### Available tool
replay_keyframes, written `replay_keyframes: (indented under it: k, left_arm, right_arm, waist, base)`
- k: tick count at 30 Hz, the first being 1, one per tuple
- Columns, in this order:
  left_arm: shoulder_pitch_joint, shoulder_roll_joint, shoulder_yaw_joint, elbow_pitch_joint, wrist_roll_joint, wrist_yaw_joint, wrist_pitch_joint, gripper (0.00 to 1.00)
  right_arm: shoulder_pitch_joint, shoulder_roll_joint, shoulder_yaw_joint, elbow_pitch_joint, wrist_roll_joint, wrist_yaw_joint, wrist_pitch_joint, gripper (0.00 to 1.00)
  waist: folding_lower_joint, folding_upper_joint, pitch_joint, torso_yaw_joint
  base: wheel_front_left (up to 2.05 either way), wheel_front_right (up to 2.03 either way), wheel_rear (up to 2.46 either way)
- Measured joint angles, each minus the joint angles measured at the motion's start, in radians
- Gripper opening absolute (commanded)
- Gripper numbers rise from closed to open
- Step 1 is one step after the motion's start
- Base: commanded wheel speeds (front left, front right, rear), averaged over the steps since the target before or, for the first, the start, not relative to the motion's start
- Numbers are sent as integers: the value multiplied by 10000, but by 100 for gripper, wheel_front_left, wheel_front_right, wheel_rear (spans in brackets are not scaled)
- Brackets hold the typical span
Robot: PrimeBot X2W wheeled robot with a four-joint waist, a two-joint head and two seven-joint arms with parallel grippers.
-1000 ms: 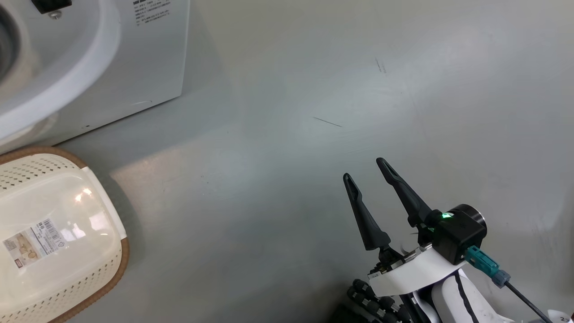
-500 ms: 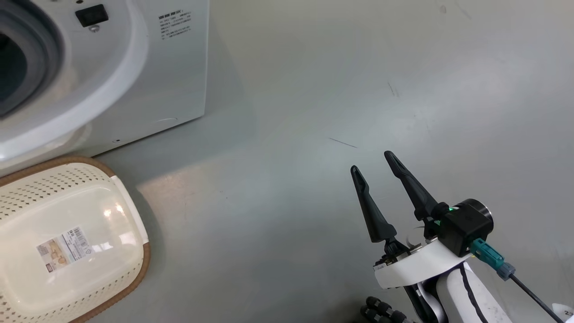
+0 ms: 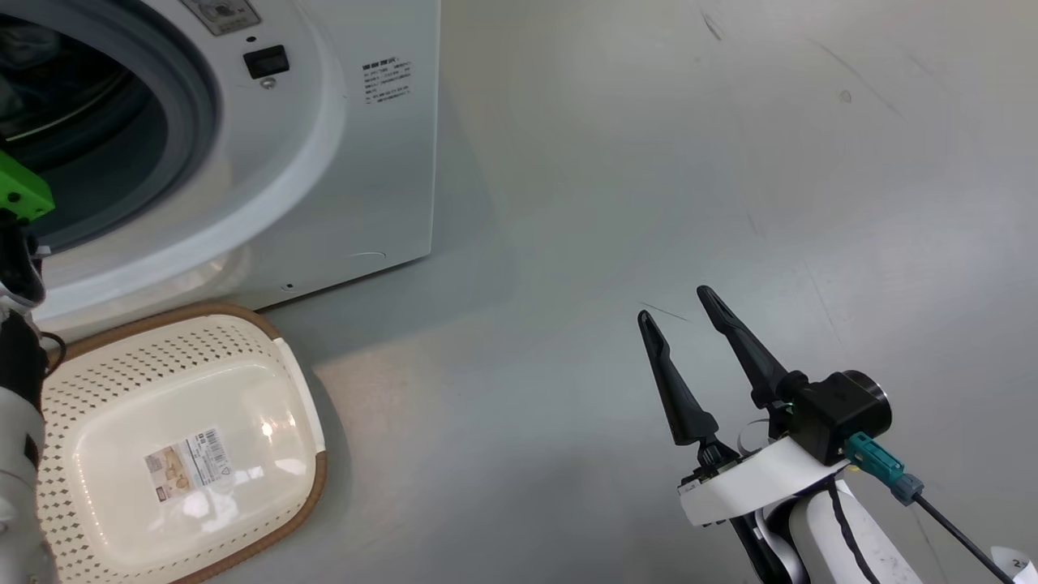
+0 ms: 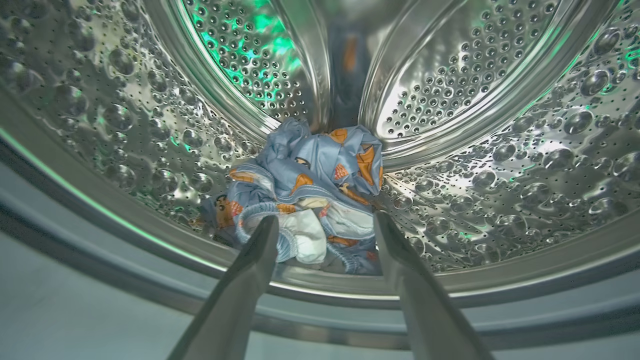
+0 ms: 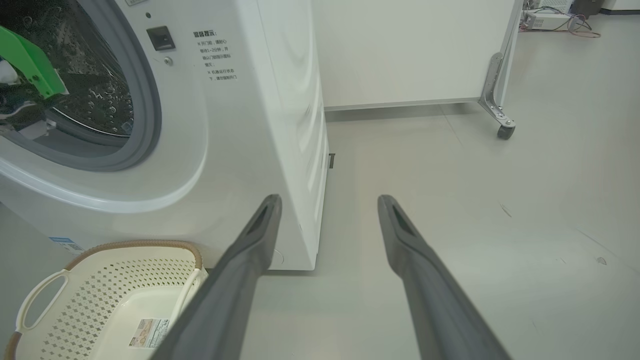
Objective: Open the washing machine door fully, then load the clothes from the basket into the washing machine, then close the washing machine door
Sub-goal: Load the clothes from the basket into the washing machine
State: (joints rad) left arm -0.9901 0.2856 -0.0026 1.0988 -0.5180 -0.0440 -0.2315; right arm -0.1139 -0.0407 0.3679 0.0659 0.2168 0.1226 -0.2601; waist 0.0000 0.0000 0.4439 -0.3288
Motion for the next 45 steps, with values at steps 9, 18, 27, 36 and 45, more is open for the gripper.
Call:
replay_keyframes:
  k: [9, 18, 27, 36, 45]
  left_arm:
    - [931, -656, -125, 31, -23, -219, -117, 100]
    - [2157, -1342, -364, -265, 4, -527, -205, 100]
    - [3771, -1776, -362, -1762, 267, -665, -205, 100]
    - [5328, -1843, -336, -3058, 673, -702, -205, 100]
    - [6752, -2111, -199, -4334, 757, -709, -207, 100]
  right_arm:
    - [19, -10, -142, 144, 0, 0, 0, 100]
    - [36, -35, -545, 290, 0, 0, 0, 100]
    - [609, -132, -757, 424, 0, 0, 0, 100]
    - [856, -230, -744, 439, 0, 0, 0, 100]
    - [1217, -293, -765, 426, 2, 0, 0, 100]
  waist:
    - [0, 0, -791, 527]
    - [0, 0, -1519, 1018]
    - [0, 0, -2411, 1557]
    - [0, 0, -3059, 2081]
    - [0, 0, -3408, 2410]
  base:
    - [0, 0, 0]
    - [0, 0, 0]
    - [0, 0, 0]
    - [0, 0, 0]
    - [0, 0, 0]
